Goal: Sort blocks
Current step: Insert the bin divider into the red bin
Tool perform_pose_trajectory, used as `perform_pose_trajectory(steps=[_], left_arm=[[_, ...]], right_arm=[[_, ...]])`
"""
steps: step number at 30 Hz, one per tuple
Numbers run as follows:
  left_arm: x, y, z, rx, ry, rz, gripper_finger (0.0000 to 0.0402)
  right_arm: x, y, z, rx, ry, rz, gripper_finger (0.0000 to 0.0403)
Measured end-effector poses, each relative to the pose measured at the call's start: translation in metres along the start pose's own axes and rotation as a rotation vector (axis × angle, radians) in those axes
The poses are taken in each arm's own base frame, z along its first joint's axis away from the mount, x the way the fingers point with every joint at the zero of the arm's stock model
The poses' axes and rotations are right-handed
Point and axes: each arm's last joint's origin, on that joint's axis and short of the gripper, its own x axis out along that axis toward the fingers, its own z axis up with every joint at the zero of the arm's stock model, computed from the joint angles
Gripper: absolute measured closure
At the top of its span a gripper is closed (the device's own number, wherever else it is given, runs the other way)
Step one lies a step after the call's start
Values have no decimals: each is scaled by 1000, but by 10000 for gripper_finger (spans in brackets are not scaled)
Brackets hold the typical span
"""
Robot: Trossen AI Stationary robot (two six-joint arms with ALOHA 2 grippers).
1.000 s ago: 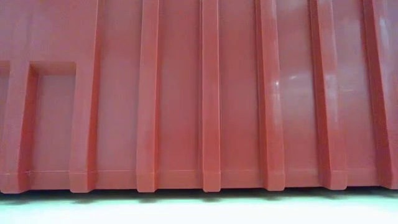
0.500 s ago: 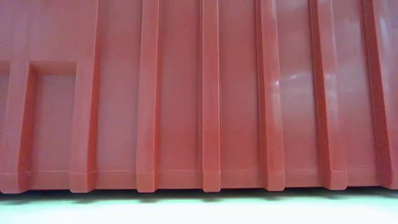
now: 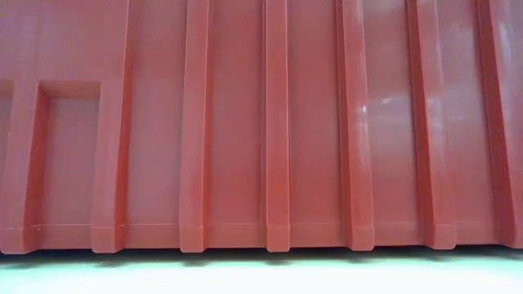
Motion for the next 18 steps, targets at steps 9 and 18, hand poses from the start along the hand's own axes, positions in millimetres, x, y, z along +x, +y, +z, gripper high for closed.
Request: perform_pose_trajectory(steps=[9, 18], left_arm=[[0, 1, 0, 18, -4, 25, 401], [0, 1, 0, 9, -6, 25, 401]], right_arm=[[0, 0, 0, 0, 0, 1, 403], [0, 0, 0, -1, 0, 1, 403]])
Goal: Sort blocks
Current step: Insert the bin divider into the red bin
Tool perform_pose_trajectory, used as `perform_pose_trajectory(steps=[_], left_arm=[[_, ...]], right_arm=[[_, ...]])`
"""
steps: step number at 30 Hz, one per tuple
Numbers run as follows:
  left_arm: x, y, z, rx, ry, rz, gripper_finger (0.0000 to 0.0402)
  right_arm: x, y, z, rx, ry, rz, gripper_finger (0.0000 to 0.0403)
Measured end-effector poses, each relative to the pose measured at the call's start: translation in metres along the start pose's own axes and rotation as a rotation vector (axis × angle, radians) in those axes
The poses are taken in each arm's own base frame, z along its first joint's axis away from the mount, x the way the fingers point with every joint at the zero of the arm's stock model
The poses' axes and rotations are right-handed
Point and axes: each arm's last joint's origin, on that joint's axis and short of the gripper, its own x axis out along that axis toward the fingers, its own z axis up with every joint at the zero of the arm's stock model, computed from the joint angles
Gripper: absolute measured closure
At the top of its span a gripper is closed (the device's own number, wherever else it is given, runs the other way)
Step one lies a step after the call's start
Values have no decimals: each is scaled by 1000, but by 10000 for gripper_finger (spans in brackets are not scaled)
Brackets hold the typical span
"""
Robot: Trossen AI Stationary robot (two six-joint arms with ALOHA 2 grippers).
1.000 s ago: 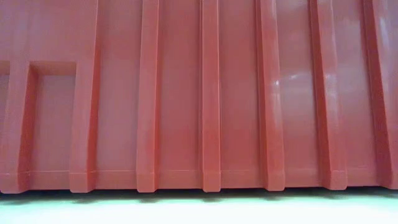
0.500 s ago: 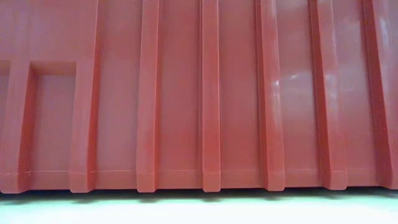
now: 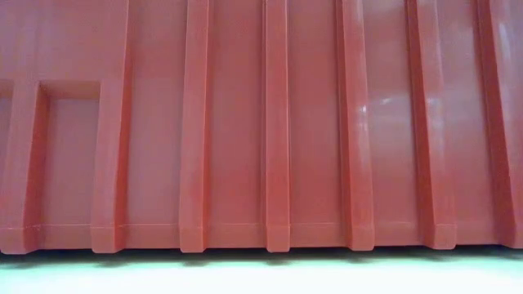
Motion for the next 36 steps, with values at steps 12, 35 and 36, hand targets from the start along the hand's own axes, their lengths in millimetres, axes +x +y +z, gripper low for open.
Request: perform_pose_trajectory(steps=[12, 35, 36], left_arm=[[-15, -3, -1, -38, 23, -17, 401], [-22, -6, -4, -96, 57, -67, 401], [-23, -6, -4, -96, 57, -67, 401]], right_arm=[[0, 0, 0, 10, -2, 4, 403], [0, 0, -6, 49, 73, 18, 403], [0, 0, -6, 49, 75, 24, 403]])
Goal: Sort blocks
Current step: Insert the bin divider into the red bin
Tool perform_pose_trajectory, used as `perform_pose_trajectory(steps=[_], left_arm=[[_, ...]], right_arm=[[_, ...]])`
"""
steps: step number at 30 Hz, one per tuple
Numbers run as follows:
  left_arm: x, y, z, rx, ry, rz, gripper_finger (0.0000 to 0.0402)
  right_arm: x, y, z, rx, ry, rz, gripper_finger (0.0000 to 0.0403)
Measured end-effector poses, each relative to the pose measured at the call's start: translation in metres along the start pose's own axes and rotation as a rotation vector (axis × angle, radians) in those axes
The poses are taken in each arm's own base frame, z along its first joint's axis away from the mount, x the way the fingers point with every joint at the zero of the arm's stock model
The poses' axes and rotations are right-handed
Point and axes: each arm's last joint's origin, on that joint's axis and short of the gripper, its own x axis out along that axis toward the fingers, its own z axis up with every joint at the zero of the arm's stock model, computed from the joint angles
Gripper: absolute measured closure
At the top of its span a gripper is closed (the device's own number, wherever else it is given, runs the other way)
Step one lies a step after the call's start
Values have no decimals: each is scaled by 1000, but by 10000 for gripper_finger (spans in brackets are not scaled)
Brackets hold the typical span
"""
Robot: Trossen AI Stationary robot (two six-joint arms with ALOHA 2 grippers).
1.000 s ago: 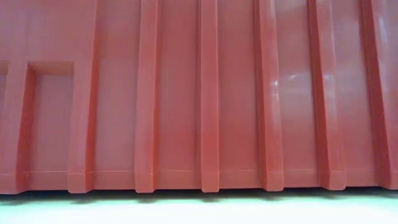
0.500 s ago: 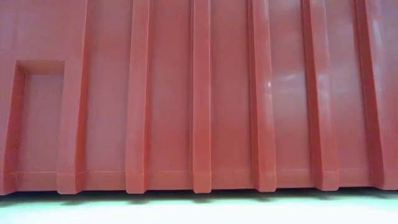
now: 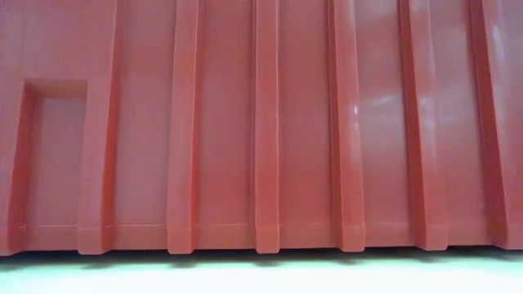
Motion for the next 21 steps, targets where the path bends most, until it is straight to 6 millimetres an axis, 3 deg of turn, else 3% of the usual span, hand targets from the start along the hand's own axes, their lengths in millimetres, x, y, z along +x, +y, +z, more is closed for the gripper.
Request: perform_pose_trajectory(steps=[21], left_arm=[[2, 0, -2, -54, 28, -17, 401]], right_arm=[[21, 9, 11, -22, -10, 77, 403]])
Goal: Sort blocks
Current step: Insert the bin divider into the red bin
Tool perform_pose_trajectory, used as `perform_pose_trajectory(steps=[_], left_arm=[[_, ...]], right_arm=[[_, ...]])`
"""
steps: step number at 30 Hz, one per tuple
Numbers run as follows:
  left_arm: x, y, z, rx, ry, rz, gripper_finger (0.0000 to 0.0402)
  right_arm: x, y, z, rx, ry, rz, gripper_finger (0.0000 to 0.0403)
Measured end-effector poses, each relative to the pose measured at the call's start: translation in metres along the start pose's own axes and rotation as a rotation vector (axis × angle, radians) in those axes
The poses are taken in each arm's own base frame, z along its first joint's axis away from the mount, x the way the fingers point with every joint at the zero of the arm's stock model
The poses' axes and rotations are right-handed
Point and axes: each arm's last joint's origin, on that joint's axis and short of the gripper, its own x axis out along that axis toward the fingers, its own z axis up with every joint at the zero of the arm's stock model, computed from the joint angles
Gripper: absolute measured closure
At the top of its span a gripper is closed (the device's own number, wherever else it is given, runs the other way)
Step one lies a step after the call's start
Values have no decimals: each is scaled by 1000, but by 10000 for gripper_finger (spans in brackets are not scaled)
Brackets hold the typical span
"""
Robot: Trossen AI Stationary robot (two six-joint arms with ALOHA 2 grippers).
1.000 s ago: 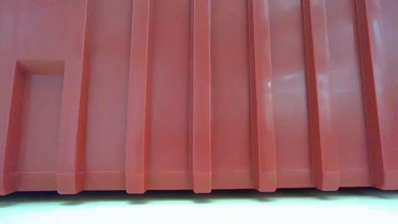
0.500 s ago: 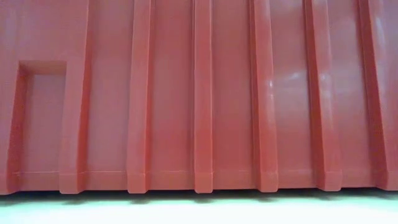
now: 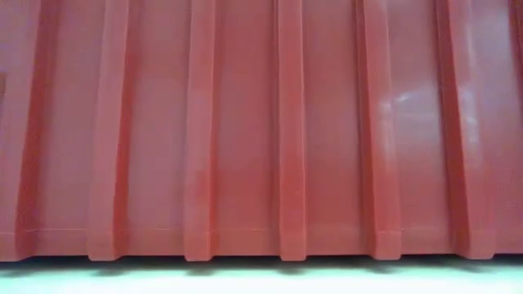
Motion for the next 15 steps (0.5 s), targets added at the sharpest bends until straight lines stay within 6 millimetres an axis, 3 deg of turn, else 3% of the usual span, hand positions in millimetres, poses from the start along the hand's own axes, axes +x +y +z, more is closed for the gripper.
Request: perform_pose_trajectory(steps=[6, 15], left_arm=[[-2, 1, -5, -25, 52, 11, 401], [-27, -2, 2, 30, -65, 26, 401]], right_arm=[[-2, 0, 0, -2, -4, -3, 403], [-2, 0, 0, -2, -6, -7, 403]])
